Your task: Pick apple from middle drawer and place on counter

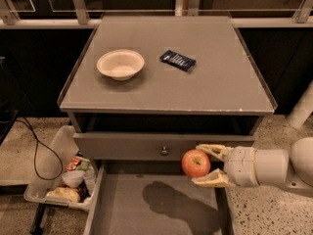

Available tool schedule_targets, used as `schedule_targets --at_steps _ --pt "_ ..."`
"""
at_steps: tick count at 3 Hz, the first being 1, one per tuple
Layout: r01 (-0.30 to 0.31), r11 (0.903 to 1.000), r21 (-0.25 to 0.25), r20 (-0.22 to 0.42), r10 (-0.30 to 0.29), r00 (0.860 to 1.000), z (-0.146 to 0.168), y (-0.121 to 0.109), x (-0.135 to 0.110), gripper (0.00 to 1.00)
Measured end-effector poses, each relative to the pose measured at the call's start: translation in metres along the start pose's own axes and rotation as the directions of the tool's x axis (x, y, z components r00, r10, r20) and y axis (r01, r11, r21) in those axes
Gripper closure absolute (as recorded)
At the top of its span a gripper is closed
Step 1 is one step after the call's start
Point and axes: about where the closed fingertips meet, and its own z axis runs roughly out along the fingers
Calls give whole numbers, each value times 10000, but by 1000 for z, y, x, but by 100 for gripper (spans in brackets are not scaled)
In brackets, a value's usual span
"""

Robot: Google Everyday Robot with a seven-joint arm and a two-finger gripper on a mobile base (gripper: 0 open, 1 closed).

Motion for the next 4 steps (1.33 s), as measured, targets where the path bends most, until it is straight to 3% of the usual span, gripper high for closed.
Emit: schedule_targets --at_steps 1,2,4 --pt "2 10000 2 0 -2 10000 0 0 0 100" --pt "296 9990 325 -66 -294 9995 -17 -8 -15 100" --pt "1552 9834 940 87 -1567 9876 -85 -45 -99 100"
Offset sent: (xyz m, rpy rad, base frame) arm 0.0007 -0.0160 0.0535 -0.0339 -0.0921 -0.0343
